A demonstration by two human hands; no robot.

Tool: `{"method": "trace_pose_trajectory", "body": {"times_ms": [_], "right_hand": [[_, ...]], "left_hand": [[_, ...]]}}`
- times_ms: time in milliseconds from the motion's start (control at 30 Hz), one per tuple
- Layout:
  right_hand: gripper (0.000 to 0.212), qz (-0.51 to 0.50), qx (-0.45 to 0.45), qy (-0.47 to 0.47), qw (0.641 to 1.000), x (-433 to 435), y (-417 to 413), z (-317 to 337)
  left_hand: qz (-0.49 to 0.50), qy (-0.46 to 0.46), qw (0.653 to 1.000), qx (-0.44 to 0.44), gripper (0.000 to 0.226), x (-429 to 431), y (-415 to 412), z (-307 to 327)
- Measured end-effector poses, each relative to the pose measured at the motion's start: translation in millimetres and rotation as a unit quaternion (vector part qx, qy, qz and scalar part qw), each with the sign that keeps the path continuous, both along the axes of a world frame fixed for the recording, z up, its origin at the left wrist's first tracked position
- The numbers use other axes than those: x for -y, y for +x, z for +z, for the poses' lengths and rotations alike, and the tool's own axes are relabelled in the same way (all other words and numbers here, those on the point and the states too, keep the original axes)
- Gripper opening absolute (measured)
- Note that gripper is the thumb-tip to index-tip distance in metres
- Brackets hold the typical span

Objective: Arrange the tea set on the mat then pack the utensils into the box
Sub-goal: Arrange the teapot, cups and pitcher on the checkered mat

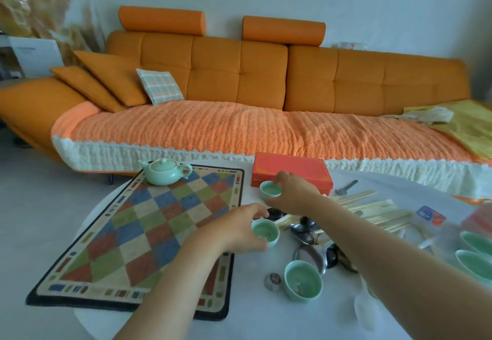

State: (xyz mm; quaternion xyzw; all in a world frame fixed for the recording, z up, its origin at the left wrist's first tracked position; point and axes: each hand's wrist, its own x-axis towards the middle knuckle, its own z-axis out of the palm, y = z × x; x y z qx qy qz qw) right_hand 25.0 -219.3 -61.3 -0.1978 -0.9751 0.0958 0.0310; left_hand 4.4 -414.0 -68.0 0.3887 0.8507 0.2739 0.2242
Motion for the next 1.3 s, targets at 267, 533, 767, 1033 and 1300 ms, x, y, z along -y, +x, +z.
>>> {"method": "trace_pose_trajectory", "body": {"times_ms": [267, 533, 767, 1033, 1300], "right_hand": [[0.043, -0.036, -0.05, 0.025, 0.998, 5.4, -11.9, -8.8], [0.043, 0.097, -0.122, -0.079, 0.985, 51.3, -19.9, 5.7], [0.049, 0.136, -0.077, -0.145, 0.977, 101.4, -41.7, -11.1], [0.076, 0.143, -0.068, -0.242, 0.957, 129.4, -52.2, -25.3], [0.065, 0.112, -0.103, -0.251, 0.956, 160.4, -80.0, -37.5]], "left_hand": [[0.066, 0.055, 0.996, -0.008, 0.071, 16.8, -22.0, -0.8], [0.226, 0.056, 0.965, -0.123, 0.052, 67.9, -56.1, -3.9], [0.317, 0.014, 0.924, -0.213, 0.039, 103.3, -74.8, -24.6], [0.333, 0.097, 0.93, -0.122, 0.069, 142.7, -108.4, -44.6], [0.378, 0.174, 0.894, -0.168, 0.025, 158.8, -130.3, -49.6]]}}
